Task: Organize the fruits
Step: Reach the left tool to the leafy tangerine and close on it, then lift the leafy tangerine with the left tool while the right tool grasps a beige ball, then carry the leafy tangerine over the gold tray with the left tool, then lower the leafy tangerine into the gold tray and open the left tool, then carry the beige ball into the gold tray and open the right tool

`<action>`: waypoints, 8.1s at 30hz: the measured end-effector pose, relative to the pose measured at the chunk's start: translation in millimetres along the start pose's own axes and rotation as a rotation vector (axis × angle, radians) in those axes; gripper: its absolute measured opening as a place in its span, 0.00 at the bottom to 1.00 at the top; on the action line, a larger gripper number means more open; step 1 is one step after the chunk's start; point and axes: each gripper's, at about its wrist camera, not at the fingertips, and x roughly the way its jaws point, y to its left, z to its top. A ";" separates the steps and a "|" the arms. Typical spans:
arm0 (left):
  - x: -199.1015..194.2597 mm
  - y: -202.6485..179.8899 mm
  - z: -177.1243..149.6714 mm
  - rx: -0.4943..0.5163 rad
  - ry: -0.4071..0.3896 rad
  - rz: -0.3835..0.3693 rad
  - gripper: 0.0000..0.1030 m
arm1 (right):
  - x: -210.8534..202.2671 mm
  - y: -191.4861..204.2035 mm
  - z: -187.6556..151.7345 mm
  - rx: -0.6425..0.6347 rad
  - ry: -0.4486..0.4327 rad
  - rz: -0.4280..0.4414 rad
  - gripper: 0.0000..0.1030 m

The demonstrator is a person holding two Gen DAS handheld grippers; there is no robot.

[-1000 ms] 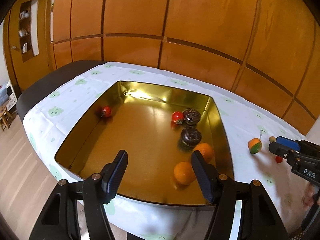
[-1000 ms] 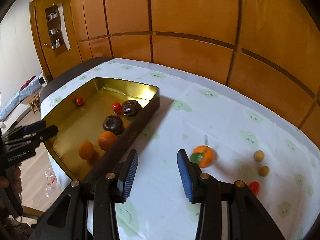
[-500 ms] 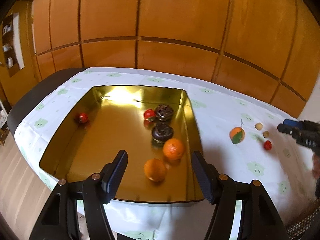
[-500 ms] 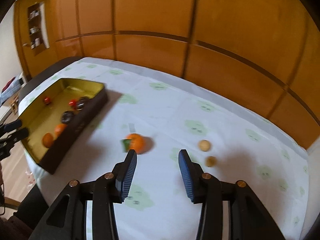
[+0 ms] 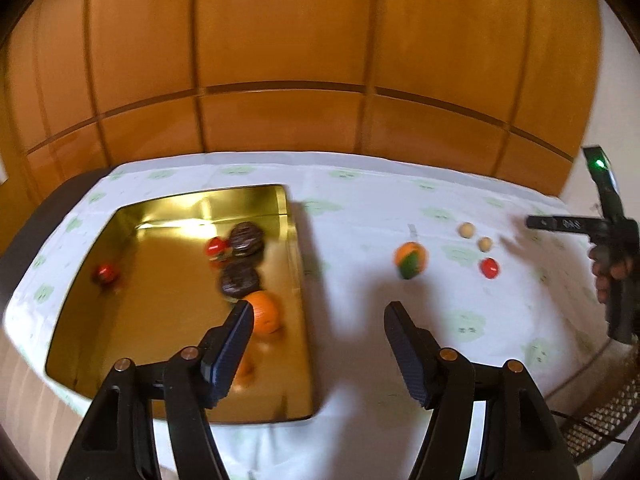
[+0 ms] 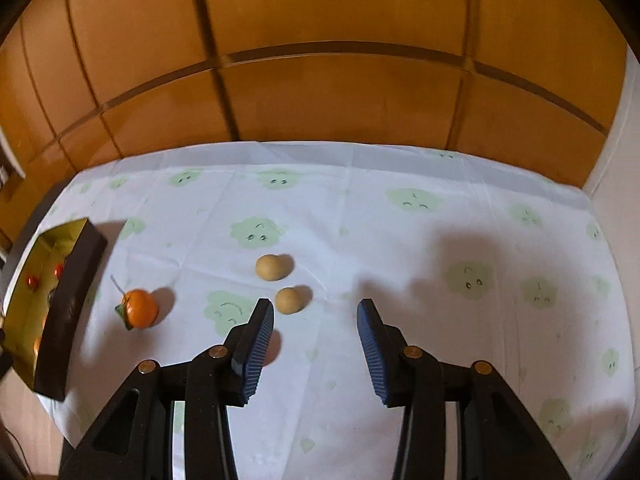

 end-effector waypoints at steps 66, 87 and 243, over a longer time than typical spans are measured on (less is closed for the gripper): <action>133.5 -79.9 -25.4 0.080 0.047 -0.172 0.41 | 78.1 2.5 16.4 0.205 0.208 0.134 0.35; 132.7 -81.8 -26.7 0.092 0.042 -0.161 0.41 | 98.7 16.9 17.2 0.089 0.214 0.093 0.35; -13.4 80.3 -16.1 -0.245 -0.037 0.185 0.60 | 75.6 46.6 10.4 -0.122 0.114 -0.020 0.23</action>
